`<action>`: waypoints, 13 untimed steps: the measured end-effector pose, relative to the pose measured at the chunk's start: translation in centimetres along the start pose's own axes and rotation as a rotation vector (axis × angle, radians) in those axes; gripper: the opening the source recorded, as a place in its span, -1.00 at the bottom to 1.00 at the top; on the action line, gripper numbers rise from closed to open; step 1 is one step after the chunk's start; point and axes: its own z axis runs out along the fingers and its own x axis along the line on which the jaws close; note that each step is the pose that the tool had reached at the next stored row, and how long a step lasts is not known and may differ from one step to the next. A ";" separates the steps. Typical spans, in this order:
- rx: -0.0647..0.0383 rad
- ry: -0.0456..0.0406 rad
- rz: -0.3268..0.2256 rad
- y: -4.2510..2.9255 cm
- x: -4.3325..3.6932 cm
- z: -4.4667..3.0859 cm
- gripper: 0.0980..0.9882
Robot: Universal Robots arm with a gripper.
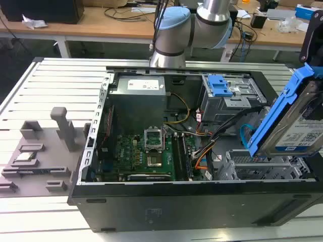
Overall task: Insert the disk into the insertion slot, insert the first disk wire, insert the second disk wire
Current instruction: 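Insert the disk into the insertion slot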
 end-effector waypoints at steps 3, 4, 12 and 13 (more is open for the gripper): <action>0.000 0.0000 0.000 0.05 -0.20 0.28 -0.41; 0.000 -0.0001 0.000 0.05 -0.27 0.37 -0.41; 0.000 0.0000 0.000 0.01 -0.64 1.48 -0.41; 0.000 0.0001 0.000 0.02 -0.80 1.66 -0.41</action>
